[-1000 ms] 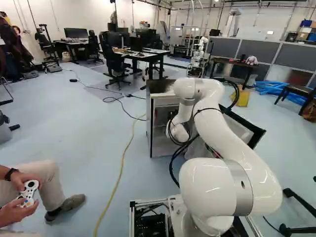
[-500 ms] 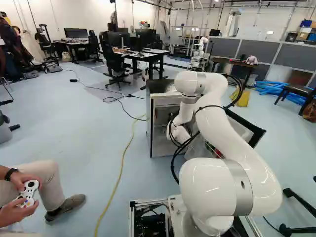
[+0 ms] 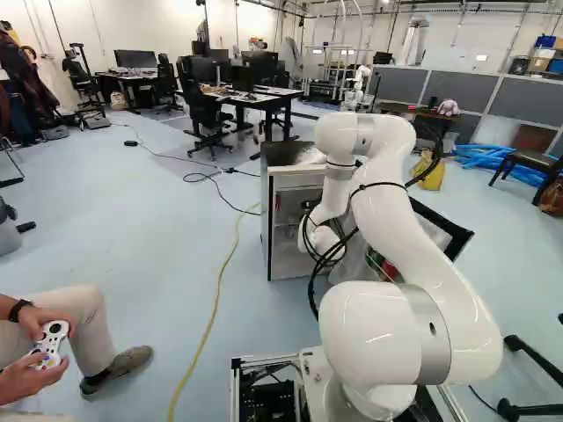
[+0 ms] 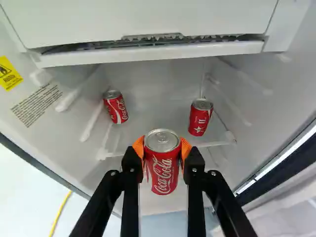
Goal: Grab a drink from the fridge
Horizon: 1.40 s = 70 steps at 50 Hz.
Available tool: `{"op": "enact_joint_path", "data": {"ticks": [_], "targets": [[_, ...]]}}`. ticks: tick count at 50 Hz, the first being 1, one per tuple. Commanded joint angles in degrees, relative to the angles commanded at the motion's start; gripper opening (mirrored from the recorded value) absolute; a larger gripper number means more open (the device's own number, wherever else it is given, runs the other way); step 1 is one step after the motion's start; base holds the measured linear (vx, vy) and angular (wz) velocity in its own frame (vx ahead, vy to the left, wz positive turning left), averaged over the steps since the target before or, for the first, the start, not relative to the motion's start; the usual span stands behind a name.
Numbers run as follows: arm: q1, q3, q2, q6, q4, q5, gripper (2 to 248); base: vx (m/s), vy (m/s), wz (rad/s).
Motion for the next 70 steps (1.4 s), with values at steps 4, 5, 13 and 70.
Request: {"op": "enact_joint_path", "data": {"ticks": [4,5,13,70], "targets": [[0.0,1.8,1.4,0.0,0.0,0.0,92,0.0,0.0,0.0],[0.0,2.2,1.8,0.0,0.0,0.0,92,0.0,0.0,0.0],[0.0,5.7,4.6,0.0,0.0,0.0,92,0.0,0.0,0.0],[0.2,26.3,23.5,0.0,0.0,0.0,92,0.0,0.0,0.0]]}}
